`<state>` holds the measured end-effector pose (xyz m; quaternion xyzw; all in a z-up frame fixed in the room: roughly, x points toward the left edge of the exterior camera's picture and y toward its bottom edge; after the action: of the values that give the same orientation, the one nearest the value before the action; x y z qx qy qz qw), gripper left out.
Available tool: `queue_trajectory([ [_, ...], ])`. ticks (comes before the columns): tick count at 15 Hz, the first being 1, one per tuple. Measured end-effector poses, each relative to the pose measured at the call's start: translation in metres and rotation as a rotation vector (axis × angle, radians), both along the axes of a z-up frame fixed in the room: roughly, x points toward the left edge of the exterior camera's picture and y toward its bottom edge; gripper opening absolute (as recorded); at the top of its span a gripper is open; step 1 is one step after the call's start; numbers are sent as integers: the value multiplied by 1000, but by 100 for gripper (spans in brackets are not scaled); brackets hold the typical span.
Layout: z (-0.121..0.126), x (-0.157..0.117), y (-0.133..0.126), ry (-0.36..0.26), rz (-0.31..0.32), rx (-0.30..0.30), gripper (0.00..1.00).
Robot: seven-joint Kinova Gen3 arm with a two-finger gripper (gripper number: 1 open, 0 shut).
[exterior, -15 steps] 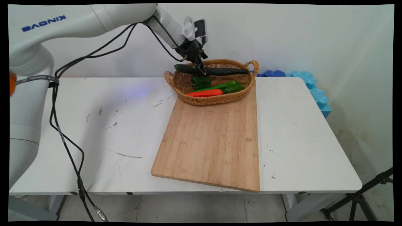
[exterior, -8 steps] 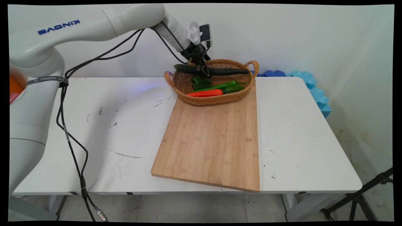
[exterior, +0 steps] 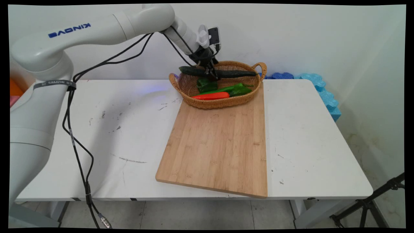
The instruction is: Pick up the cucumber from the vegetable basket, then place the picked object on the cutting board
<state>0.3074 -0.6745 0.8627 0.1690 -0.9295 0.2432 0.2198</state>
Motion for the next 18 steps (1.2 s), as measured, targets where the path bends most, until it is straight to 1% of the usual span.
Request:
queue_trajectory([
  [1, -1, 0, -1, 0, 3, 0, 0],
  [11, -8, -2, -6, 5, 6, 4, 0],
  [18, 2, 4, -1, 20, -7, -8, 0],
])
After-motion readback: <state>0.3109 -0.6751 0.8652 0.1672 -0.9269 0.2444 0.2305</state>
